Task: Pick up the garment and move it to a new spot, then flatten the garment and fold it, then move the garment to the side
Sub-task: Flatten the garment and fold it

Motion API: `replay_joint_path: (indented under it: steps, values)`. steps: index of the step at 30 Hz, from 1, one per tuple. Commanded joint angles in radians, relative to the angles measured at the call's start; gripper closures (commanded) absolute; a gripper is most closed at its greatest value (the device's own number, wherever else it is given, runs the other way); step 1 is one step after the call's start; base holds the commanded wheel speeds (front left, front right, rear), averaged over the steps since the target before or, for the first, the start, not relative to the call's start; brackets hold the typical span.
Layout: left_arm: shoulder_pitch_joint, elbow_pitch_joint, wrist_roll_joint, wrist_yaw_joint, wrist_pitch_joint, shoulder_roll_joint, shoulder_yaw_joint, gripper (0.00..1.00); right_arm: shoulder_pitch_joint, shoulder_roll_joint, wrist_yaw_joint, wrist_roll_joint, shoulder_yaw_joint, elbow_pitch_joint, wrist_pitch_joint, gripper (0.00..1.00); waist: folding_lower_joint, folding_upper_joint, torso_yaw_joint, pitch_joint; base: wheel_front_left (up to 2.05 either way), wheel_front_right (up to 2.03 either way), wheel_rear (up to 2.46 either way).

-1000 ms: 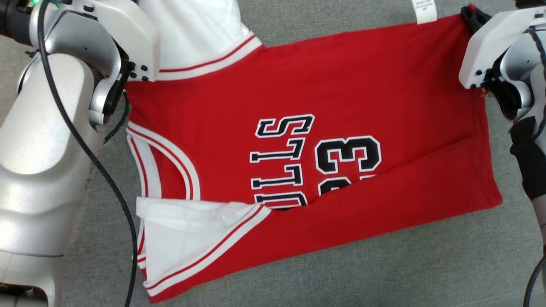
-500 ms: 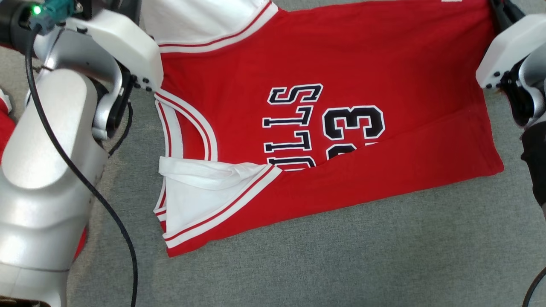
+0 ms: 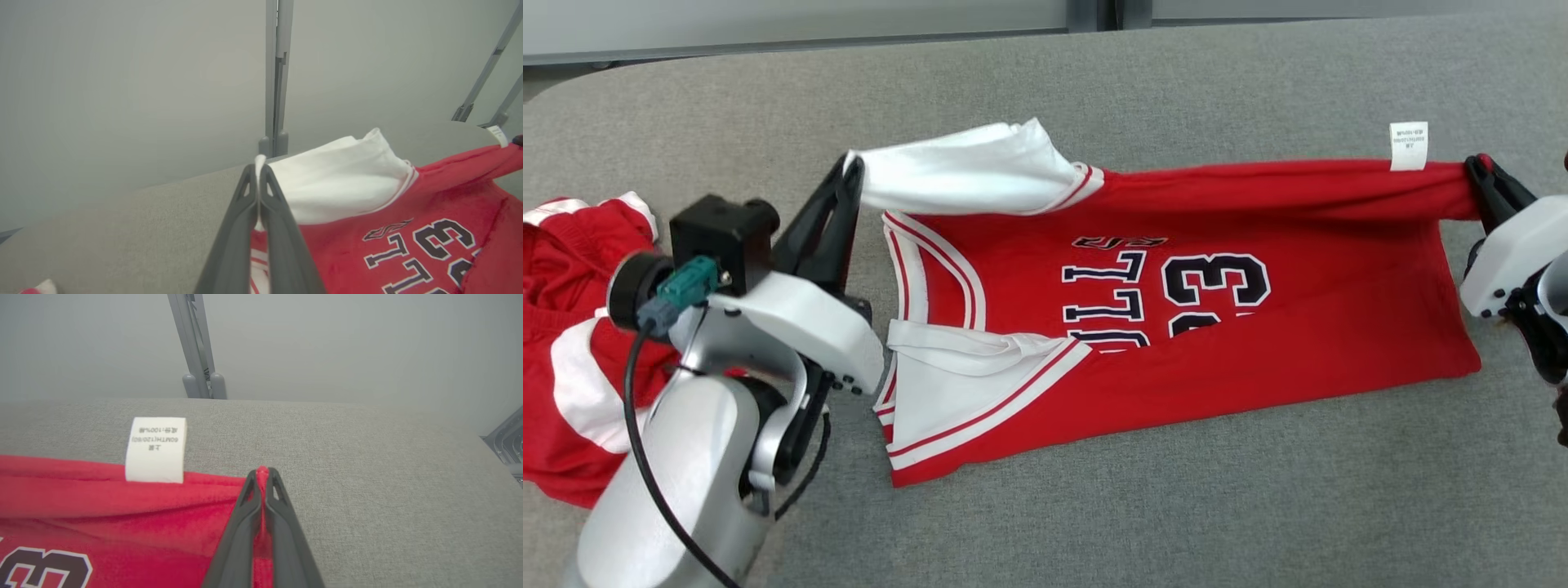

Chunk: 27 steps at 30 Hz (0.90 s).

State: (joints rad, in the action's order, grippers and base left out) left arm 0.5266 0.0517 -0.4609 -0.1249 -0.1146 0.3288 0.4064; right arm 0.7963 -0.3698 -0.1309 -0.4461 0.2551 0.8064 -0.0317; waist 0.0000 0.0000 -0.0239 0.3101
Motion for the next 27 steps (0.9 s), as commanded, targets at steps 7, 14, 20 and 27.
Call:
replay_joint_path:
  steps: [7, 14, 20, 27]
  values:
    - [-0.195, -0.162, -0.048, -0.055, -0.042, 0.006, 0.01, 1.0, -0.131, -0.044, 0.0, -0.034, -0.011, -0.114, -0.029, 1.0, 0.0, 0.0, 0.025, -0.018, 0.0, 0.0, 0.0]
    - [-0.265, -0.172, -0.081, -0.051, -0.036, -0.014, 0.033, 1.0, -0.199, -0.035, 0.0, -0.006, -0.04, -0.165, -0.039, 1.0, 0.0, 0.0, 0.031, -0.003, 0.0, 0.0, 0.0]
    - [-0.296, -0.165, -0.094, -0.054, -0.036, -0.027, 0.049, 1.0, -0.236, -0.029, 0.0, 0.01, -0.062, -0.176, -0.03, 1.0, 0.0, 0.0, 0.03, 0.003, 0.0, 0.0, 0.0]
    - [-0.34, -0.12, -0.112, -0.065, -0.039, -0.043, 0.068, 1.0, -0.275, 0.0, 0.0, 0.024, -0.075, -0.157, -0.004, 0.86, 0.0, 0.0, 0.019, 0.012, 0.0, 0.0, 0.0]
